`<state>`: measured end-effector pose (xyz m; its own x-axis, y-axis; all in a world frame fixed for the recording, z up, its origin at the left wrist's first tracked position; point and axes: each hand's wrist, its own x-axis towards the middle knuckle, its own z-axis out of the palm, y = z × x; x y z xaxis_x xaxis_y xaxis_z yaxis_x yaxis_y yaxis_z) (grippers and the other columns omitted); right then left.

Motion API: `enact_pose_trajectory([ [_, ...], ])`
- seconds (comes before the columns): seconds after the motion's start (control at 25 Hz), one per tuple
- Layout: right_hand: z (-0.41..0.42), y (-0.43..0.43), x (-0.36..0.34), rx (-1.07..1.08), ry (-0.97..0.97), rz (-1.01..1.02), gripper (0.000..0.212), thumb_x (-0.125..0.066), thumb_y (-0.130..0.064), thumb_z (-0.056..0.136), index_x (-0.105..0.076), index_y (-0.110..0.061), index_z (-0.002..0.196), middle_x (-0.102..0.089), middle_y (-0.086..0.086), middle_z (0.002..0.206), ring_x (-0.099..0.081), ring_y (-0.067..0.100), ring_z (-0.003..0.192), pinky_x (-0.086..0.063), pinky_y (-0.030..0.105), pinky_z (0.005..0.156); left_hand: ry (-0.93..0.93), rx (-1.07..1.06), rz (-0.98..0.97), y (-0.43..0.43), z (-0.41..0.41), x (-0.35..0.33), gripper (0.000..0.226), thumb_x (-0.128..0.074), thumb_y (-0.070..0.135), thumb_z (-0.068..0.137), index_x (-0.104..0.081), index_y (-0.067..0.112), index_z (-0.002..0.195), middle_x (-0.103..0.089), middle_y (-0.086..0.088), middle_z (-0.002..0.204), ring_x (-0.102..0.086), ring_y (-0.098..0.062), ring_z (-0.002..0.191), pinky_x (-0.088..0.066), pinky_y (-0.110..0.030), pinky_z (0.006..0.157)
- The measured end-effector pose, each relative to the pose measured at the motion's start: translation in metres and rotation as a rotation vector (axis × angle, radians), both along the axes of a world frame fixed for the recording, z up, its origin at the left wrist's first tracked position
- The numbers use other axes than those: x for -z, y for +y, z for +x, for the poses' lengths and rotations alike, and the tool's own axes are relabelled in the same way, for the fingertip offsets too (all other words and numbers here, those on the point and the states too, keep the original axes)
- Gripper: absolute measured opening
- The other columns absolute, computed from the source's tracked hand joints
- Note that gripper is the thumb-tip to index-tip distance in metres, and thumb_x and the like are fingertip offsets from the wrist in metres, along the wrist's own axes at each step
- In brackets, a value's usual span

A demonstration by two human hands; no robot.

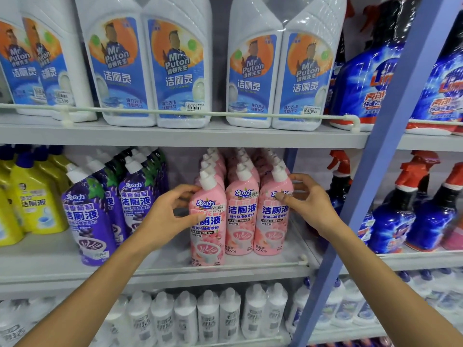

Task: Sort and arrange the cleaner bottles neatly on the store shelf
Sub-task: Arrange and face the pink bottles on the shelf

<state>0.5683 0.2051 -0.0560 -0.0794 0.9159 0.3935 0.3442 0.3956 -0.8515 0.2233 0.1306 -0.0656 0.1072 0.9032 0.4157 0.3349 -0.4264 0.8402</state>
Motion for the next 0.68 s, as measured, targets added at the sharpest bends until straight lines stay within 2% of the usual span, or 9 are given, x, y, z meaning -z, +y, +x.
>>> enact_pose_trajectory([
  [0.08,0.001,0.003,-0.008,0.012,0.01,0.011,0.049,-0.084,-0.037,0.082,-0.063,-0.025,0.124,-0.071,-0.004,0.116,-0.068,0.014,0.109,-0.062,0.035,0.086,0.003,-0.029,0.024,0.003,-0.001,-0.009,0.048,-0.085,0.021,0.078,-0.064,0.026,0.121,-0.073,0.01,0.107,-0.07,-0.009,0.101,-0.059,-0.027,0.085],
  [0.12,-0.001,0.004,-0.015,0.017,0.025,0.033,0.045,-0.083,-0.036,0.083,-0.065,-0.025,0.123,-0.072,-0.003,0.117,-0.068,0.015,0.11,-0.061,0.036,0.088,-0.014,-0.053,0.043,0.006,0.0,-0.015,0.048,-0.085,0.024,0.079,-0.065,0.025,0.122,-0.074,0.008,0.106,-0.071,-0.009,0.099,-0.059,-0.027,0.084],
  [0.28,-0.011,0.012,-0.035,-0.008,0.078,0.029,0.033,-0.077,-0.026,0.089,-0.07,-0.018,0.12,-0.075,0.003,0.111,-0.073,0.021,0.105,-0.061,0.032,0.085,-0.059,-0.042,0.073,0.025,0.014,-0.036,0.031,-0.084,0.021,0.081,-0.071,0.024,0.11,-0.075,0.002,0.094,-0.073,-0.019,0.085,-0.061,-0.038,0.076],
  [0.4,-0.013,0.012,-0.036,0.003,0.03,0.017,0.035,-0.076,-0.029,0.089,-0.072,-0.014,0.12,-0.077,0.005,0.108,-0.074,0.022,0.101,-0.062,0.034,0.085,-0.052,0.001,0.092,0.03,0.015,-0.034,0.021,-0.082,0.015,0.083,-0.073,0.022,0.101,-0.076,-0.005,0.092,-0.07,-0.03,0.088,-0.058,-0.045,0.083],
  [0.56,-0.014,0.007,-0.035,0.009,0.015,0.048,0.035,-0.074,-0.025,0.091,-0.071,-0.01,0.122,-0.077,0.004,0.109,-0.075,0.019,0.101,-0.059,0.026,0.081,-0.132,0.015,0.078,0.032,0.007,-0.033,0.024,-0.082,0.012,0.082,-0.075,0.019,0.103,-0.077,-0.006,0.096,-0.071,-0.024,0.089,-0.058,-0.041,0.084],
  [0.68,-0.018,0.006,-0.033,0.021,0.057,0.025,0.035,-0.074,-0.021,0.092,-0.07,-0.008,0.124,-0.077,0.005,0.108,-0.075,0.02,0.1,-0.06,0.024,0.078,-0.106,0.012,0.082,0.03,0.009,-0.033,0.024,-0.084,0.013,0.081,-0.075,0.018,0.102,-0.077,-0.003,0.093,-0.071,-0.018,0.085,-0.058,-0.031,0.078],
])
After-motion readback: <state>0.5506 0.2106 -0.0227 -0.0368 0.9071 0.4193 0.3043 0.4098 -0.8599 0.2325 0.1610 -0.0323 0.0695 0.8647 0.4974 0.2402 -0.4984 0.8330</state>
